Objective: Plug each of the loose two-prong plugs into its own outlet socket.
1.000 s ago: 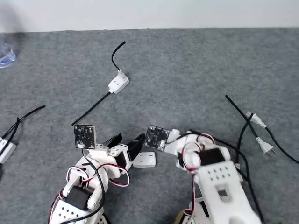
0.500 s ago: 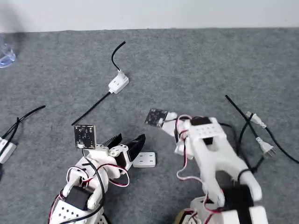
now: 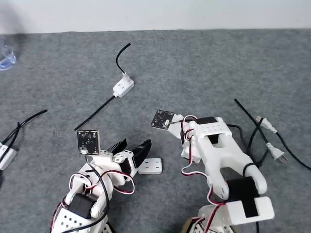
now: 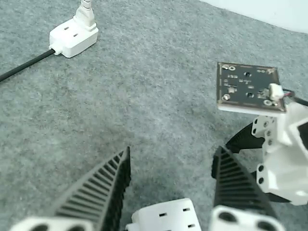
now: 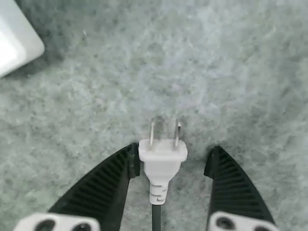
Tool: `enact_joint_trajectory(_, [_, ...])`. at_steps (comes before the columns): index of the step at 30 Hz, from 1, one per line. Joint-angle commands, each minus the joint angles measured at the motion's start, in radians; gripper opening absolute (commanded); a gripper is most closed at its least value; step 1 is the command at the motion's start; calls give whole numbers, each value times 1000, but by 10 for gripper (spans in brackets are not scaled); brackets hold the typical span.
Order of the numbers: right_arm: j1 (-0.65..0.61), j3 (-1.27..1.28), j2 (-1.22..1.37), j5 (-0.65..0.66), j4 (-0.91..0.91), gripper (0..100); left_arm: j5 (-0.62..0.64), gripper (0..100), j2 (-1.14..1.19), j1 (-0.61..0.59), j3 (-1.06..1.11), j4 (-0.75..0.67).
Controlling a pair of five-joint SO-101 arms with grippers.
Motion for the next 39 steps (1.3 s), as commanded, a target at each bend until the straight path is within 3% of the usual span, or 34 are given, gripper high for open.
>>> enact_joint_trajectory(1, [-1, -34, 7, -3, -16, 85, -3, 265, -11, 6, -8, 0])
enact_joint_trajectory(3, [1, -34, 7, -8, -16, 0, -3, 265, -11, 6, -8, 0])
enact_joint_trajectory(11, [-25, -32, -42, -2, 56, 8, -2, 265, -11, 8, -8, -5])
enact_joint_trajectory(19, [-185, -28, -374, -46, 283, 9, 2, 265, -9, 17, -8, -72])
enact_joint_trajectory(27, [-291, -28, -602, -129, 375, 9, 3, 265, -11, 295, -8, -69])
enact_joint_trajectory(39, [-363, -34, -792, -132, 524, 9, 3, 265, -12, 199, -8, -72])
